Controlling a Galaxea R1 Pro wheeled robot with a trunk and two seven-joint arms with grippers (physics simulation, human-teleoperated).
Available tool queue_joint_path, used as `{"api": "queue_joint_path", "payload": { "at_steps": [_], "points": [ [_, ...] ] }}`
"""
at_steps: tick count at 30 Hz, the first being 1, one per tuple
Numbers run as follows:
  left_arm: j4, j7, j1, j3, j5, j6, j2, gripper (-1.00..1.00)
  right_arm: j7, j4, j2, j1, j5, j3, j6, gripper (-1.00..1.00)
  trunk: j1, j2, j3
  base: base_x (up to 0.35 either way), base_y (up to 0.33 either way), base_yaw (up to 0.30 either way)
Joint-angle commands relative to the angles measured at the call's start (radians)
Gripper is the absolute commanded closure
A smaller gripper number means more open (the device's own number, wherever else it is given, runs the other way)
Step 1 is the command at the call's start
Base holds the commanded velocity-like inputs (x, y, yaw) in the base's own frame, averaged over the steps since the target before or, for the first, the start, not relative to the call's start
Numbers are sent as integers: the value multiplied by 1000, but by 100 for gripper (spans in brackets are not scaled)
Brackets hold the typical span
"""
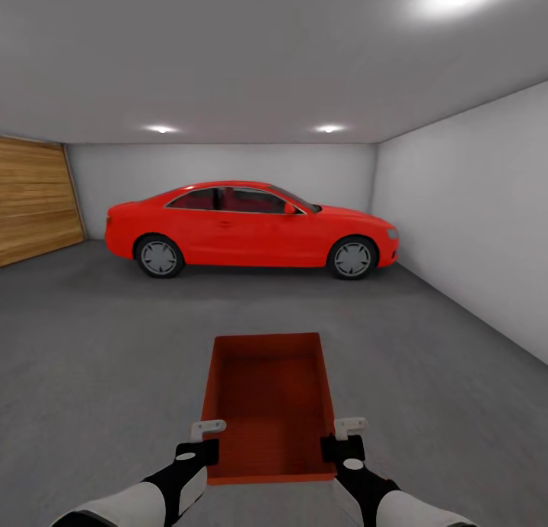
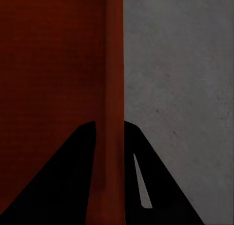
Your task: Move the two storage containers from the living room to the garage. In the garage, place one container on the floor and stack the other container on top of it (either order is fine).
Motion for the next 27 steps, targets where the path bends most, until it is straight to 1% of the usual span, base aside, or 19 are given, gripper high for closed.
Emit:
{"api": "queue_joint_path", "payload": {
  "at_steps": [1,27],
  "points": [
    [-2,7,-1,31,-3,-52,10,100,9,2,0,-2,-42,-66,1,100,1,-1,-1,321,0,0],
    [-2,7,-1,31,-3,-52,10,100,12,2,0,-2,-42,-66,1,100,1,-1,-1,321,0,0]
  ]
}}
